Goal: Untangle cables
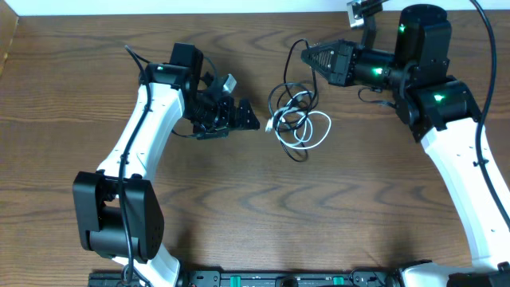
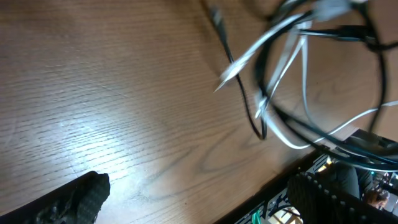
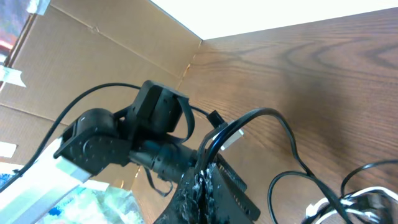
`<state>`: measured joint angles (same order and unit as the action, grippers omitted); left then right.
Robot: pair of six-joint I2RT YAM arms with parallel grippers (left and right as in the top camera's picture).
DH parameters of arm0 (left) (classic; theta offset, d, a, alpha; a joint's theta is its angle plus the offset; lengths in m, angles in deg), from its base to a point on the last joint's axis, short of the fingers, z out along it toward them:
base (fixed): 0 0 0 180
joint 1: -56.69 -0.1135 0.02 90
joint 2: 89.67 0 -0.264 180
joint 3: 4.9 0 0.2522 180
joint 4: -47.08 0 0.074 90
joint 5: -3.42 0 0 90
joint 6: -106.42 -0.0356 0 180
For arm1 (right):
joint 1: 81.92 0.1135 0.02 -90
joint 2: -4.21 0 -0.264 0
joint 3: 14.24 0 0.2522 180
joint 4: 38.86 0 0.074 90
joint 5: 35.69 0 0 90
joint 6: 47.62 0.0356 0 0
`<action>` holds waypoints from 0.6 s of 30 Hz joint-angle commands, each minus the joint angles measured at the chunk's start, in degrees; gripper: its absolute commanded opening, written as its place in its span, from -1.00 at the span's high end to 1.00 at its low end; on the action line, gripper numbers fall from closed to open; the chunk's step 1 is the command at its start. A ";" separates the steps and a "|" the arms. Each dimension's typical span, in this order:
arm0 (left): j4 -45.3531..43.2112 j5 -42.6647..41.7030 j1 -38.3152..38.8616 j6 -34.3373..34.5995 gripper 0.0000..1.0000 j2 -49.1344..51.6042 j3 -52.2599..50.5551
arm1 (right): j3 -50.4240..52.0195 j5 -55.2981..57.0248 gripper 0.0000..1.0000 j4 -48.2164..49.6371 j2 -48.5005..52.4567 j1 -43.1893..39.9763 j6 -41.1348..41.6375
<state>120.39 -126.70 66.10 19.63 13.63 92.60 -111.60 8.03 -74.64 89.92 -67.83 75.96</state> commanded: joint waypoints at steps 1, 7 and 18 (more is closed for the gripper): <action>0.09 0.35 1.60 0.11 -0.95 0.44 0.81 | -0.76 -0.02 0.97 2.29 1.01 0.26 -0.26; -0.98 2.34 4.44 0.11 -0.96 0.44 0.81 | -0.76 -8.20 0.97 21.00 0.15 -0.70 10.21; -2.23 5.29 5.84 0.11 -0.95 0.44 0.81 | -0.76 -8.07 0.97 25.42 -0.31 -2.01 18.73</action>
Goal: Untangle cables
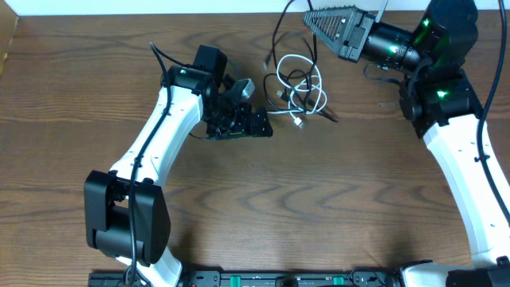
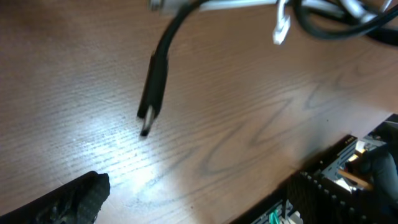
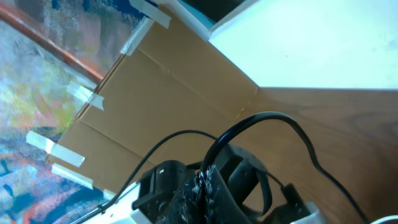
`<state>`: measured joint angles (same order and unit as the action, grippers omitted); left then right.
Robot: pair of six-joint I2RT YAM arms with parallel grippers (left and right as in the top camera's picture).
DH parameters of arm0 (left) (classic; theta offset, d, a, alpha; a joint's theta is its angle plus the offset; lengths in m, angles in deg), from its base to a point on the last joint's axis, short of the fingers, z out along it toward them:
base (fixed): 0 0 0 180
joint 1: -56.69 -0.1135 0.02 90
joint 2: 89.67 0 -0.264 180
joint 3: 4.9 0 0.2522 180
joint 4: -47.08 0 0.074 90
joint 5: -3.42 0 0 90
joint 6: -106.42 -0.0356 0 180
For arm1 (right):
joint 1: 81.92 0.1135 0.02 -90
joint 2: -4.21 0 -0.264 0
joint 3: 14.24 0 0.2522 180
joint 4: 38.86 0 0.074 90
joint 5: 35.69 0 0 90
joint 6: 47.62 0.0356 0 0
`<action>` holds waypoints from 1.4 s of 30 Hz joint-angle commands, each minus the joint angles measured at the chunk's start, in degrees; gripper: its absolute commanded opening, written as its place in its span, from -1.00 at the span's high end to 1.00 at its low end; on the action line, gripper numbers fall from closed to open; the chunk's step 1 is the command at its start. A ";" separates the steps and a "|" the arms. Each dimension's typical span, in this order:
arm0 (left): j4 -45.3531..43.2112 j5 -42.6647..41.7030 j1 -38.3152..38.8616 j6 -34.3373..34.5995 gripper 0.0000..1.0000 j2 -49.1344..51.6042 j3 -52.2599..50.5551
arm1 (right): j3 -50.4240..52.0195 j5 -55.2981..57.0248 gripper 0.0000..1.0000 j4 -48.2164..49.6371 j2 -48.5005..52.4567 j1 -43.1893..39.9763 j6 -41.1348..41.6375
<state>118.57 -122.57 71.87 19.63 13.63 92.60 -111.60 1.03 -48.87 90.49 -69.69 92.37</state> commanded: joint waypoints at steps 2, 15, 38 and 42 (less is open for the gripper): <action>-0.72 1.16 0.07 0.11 -0.96 0.44 0.81 | -0.76 -0.68 0.97 0.55 -0.87 -0.15 4.15; -0.66 1.14 0.07 0.15 -0.96 0.44 0.81 | -0.66 -6.91 0.97 8.13 -0.74 -2.99 -11.17; -0.66 1.14 0.07 1.66 -0.95 0.44 0.81 | -0.61 -11.61 0.97 9.31 -0.33 -1.01 -0.11; -0.66 1.09 0.07 3.32 -0.96 0.44 0.81 | -0.61 7.23 0.97 -18.18 0.00 1.03 -4.42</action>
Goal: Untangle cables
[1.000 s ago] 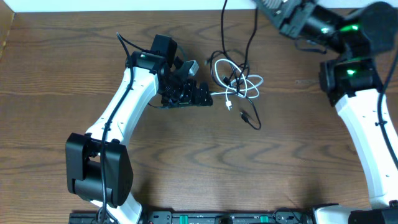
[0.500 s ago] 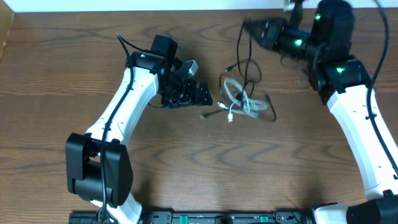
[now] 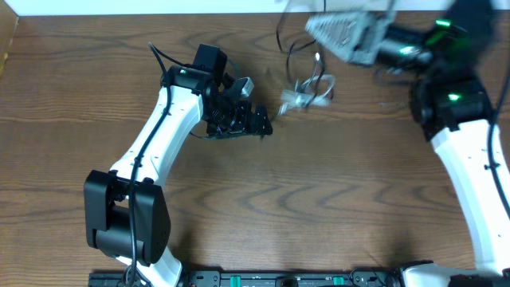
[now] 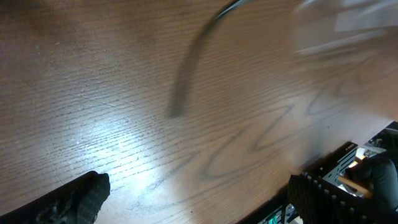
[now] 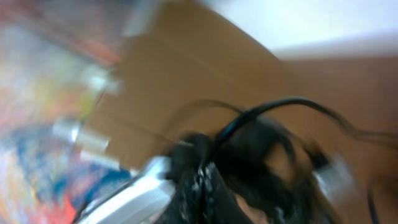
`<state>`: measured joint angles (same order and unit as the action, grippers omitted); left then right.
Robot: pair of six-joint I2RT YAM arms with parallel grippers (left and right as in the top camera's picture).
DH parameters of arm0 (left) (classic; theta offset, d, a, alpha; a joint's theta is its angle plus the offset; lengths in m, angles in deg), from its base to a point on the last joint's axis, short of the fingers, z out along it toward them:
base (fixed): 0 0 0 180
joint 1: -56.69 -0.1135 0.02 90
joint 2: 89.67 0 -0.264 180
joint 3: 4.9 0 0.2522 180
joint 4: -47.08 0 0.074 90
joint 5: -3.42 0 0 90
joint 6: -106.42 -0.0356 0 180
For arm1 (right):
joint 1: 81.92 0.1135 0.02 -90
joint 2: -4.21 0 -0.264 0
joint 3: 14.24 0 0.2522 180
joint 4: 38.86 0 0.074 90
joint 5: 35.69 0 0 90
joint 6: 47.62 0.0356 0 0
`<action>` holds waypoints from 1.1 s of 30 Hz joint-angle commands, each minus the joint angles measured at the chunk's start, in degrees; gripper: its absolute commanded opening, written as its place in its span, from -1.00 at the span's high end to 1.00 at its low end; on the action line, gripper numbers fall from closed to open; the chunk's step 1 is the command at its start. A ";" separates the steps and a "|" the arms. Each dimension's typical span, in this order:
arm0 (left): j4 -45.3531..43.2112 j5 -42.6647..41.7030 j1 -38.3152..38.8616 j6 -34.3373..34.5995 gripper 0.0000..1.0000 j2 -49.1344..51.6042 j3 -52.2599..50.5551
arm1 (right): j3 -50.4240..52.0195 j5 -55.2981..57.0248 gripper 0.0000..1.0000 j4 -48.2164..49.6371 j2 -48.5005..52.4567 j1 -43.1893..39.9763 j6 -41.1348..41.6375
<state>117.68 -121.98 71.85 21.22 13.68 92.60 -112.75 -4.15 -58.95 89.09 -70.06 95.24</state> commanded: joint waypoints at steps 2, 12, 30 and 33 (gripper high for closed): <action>0.39 0.50 0.09 3.13 -0.95 0.39 0.81 | 0.55 18.38 0.97 -13.31 1.49 1.49 -7.32; 1.99 -19.37 -4.22 10.75 -0.96 0.37 0.81 | 0.55 16.48 0.97 -13.84 1.49 1.64 -7.30; 2.01 3.13 -2.75 20.26 -0.95 0.37 0.81 | 0.55 16.59 0.97 -15.34 1.49 4.85 -9.46; 0.20 3.10 -0.59 21.79 -0.96 0.37 0.81 | 0.55 16.59 0.97 -15.34 1.49 4.87 -9.46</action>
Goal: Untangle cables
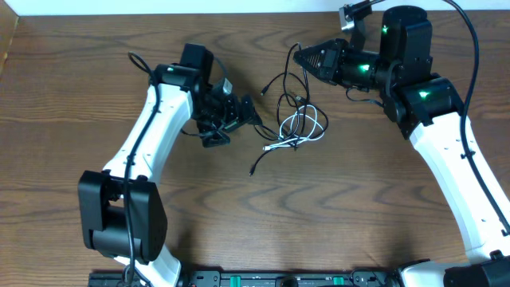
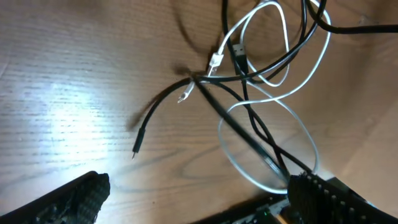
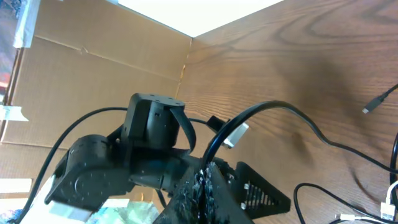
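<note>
A tangle of black and white cables (image 1: 296,121) lies at the middle of the wooden table (image 1: 335,215). One black plug end (image 1: 253,168) trails toward the front left. My right gripper (image 1: 303,57) is above and behind the tangle, shut on a black cable (image 3: 267,109) that arcs out of its fingers (image 3: 200,182). My left gripper (image 1: 241,118) stands open just left of the tangle with nothing between its fingers. In the left wrist view the crossed black and white loops (image 2: 258,74) lie ahead of the open left gripper (image 2: 193,202).
A cardboard wall (image 3: 93,68) stands along the table's left side. A white wall (image 1: 159,6) runs along the far edge. My left arm (image 1: 143,151) stretches over the left half of the table.
My right gripper, high and blurred at the far edge before, is now lower with the cable still in it. The tangle lies nearer the front. My left gripper has shifted slightly left.
My right gripper held the black cable just behind the tangle, the left gripper open beside it. Then the right gripper was up at the far edge with the tangle drawn after it. Now it is back down, and a black end trails out front left.
</note>
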`<state>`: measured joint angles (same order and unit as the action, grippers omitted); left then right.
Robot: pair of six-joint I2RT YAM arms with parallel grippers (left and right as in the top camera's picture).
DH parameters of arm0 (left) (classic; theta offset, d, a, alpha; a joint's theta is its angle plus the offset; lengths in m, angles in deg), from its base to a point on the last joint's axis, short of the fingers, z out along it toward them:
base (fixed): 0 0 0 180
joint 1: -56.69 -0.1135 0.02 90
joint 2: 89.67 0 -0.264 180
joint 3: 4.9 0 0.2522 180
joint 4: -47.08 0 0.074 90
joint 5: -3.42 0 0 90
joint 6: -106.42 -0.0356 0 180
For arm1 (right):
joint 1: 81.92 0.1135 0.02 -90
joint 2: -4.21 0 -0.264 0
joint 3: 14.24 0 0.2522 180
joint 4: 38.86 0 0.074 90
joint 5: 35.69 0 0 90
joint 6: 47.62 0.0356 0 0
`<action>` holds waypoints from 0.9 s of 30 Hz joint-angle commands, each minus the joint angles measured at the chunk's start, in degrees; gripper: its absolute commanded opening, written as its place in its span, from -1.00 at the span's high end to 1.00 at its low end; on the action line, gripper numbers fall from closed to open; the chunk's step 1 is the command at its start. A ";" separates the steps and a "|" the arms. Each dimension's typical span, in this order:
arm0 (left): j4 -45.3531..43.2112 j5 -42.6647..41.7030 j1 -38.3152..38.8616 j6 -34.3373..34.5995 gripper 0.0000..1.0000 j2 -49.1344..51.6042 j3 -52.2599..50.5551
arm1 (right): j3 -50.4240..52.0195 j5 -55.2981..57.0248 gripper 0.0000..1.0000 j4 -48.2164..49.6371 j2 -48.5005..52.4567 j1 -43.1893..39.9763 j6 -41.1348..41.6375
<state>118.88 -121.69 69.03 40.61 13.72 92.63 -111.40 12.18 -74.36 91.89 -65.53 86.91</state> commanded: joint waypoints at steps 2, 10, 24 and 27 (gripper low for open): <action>-2.16 2.80 3.50 3.43 -0.95 0.33 0.79 | -0.81 0.26 0.97 0.04 -1.29 0.35 -1.14; -6.29 3.32 5.27 8.72 -0.95 0.35 0.74 | -0.81 0.20 0.95 -0.28 -1.31 0.35 -1.14; -9.25 8.85 7.85 14.51 -0.22 0.35 -0.96 | -0.81 0.17 0.97 -1.92 -1.31 0.57 -1.09; -10.03 8.87 8.46 14.84 -0.20 0.35 -1.05 | -0.81 0.13 0.97 -1.99 -1.31 0.61 -1.09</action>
<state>109.13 -114.04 76.90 54.34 13.72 91.97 -111.40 12.40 -76.24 91.89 -65.42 86.82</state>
